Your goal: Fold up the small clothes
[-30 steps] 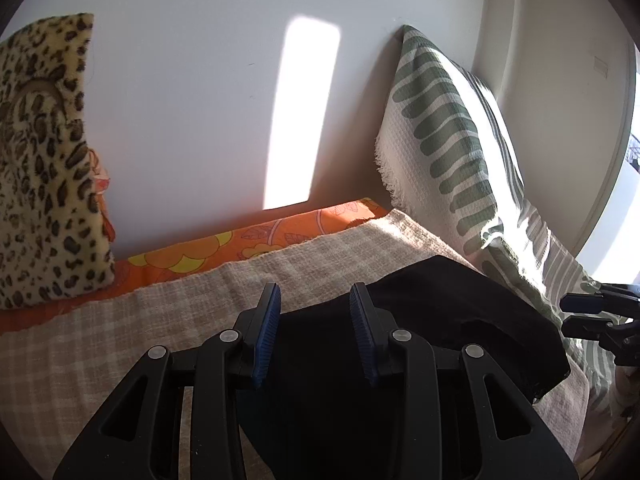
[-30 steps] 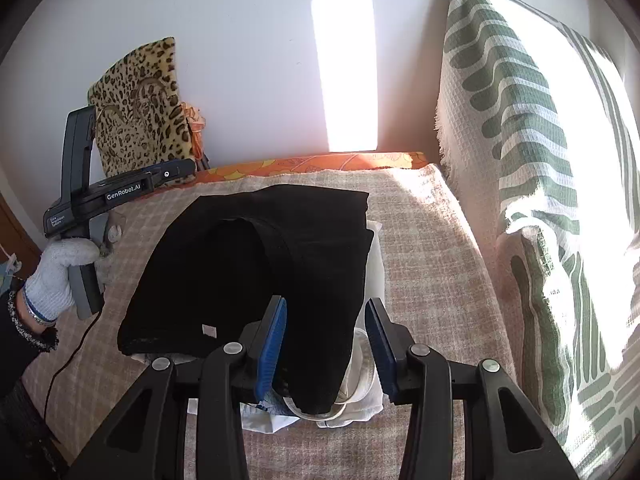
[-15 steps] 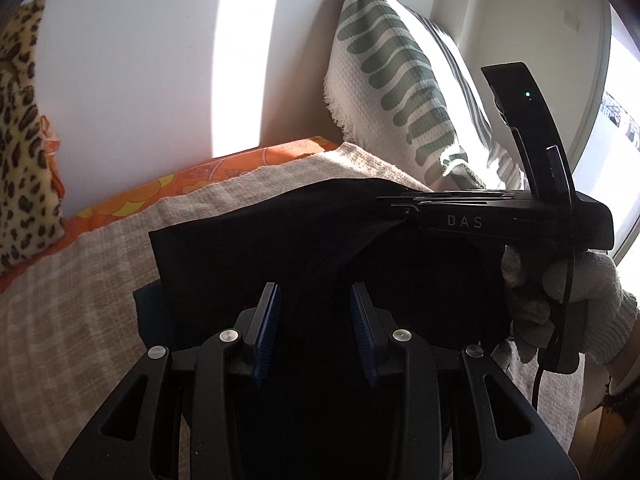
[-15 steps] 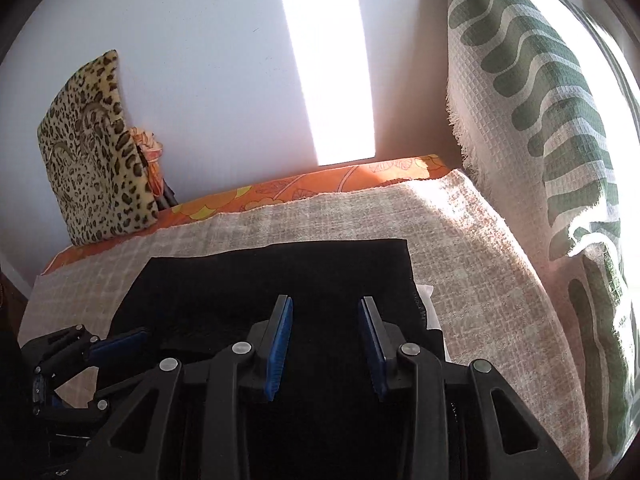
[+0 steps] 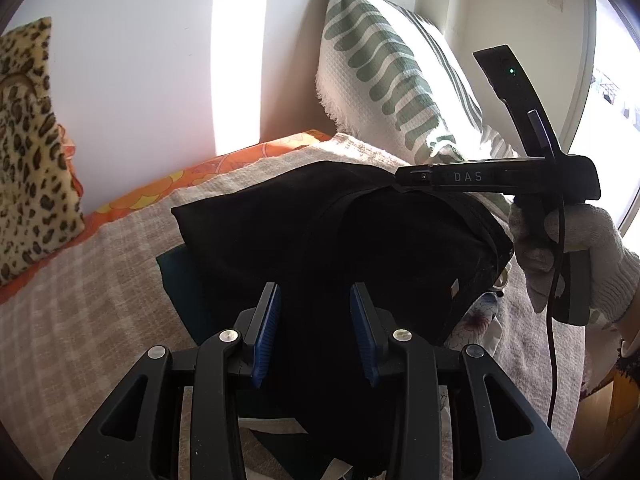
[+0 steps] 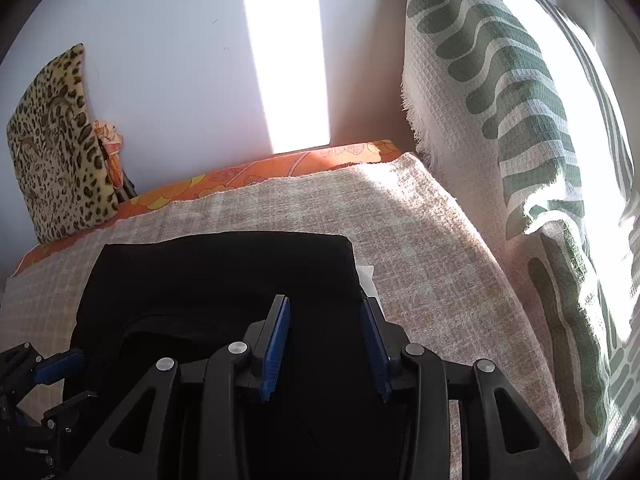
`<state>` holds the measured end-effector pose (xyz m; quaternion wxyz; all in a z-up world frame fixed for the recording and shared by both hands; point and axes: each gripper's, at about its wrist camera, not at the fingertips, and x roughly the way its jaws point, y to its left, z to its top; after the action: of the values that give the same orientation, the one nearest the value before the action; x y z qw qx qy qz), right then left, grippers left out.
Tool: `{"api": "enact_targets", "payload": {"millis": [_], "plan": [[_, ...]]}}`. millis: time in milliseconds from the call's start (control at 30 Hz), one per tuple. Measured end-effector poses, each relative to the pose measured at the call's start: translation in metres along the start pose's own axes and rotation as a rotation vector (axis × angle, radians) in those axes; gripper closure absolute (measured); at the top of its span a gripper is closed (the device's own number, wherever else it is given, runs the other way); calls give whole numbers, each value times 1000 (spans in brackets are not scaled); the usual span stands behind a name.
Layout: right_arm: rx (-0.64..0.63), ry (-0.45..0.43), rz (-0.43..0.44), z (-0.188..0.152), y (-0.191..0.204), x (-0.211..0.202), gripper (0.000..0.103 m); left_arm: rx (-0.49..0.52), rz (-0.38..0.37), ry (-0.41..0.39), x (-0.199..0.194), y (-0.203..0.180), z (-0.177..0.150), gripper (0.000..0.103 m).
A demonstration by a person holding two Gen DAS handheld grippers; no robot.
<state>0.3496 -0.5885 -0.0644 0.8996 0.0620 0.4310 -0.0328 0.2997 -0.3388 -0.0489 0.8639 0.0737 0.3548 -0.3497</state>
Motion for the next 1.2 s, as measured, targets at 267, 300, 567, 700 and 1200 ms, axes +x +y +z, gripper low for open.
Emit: {"api": "enact_targets", "payload": {"millis": [267, 300, 567, 700, 1200], "plan": [[-3, -101, -18, -19, 14, -62, 43, 28, 21, -62, -46, -12, -5, 41], [-3, -112, -23, -21, 17, -68, 39, 30, 23, -70, -51, -12, -5, 39], [-63, -189, -68, -44, 51, -116, 16, 44, 47, -128, -99, -14, -15, 22], [-36, -215, -81, -55, 64, -137, 8, 41, 55, -147, -121, -11, -24, 22], [-43, -278, -140, -100, 127, -194, 0, 22, 109, -209, -199, 5, -71, 14]]}}
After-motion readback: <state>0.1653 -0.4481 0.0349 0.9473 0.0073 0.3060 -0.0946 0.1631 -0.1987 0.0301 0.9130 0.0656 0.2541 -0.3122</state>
